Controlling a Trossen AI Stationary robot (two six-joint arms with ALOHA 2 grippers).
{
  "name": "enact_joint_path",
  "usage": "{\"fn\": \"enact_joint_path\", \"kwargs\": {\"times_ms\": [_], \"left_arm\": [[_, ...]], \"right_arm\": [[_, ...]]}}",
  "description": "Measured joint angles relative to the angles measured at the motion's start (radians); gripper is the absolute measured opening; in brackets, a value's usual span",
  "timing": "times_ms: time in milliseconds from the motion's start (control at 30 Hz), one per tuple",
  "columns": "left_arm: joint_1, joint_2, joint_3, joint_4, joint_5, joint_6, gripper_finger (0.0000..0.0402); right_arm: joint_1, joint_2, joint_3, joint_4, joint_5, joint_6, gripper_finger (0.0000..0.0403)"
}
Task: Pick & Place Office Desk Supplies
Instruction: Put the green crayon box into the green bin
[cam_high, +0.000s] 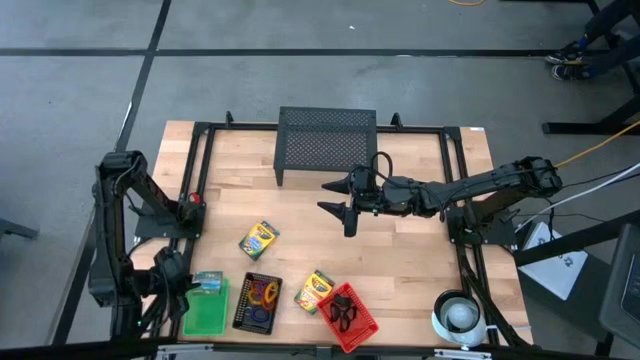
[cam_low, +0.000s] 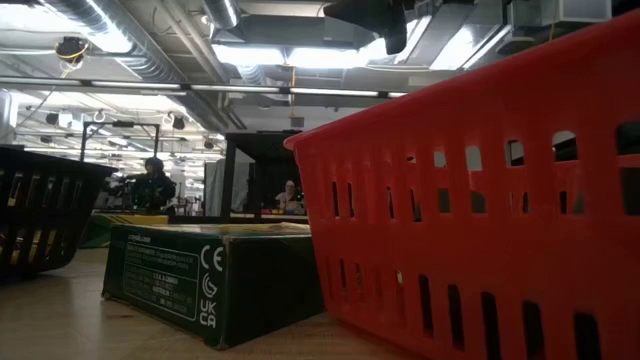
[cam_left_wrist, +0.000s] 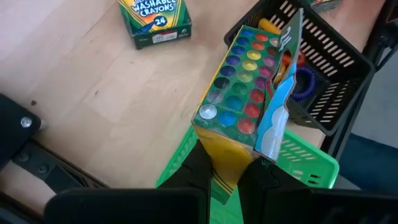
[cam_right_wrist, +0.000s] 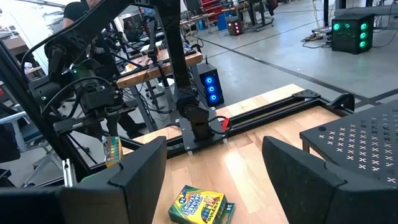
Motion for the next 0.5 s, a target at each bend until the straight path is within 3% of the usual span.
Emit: {"fn": "enact_joint_path", "kwargs": {"times_ms": [500], "left_arm": [[0.015, 0.045, -0.051, 0.048, -0.018, -0.002, 0.0033]], "right_arm": [[0.004, 0.000, 0.000, 0.000, 0.026, 0.000, 0.0268]]}}
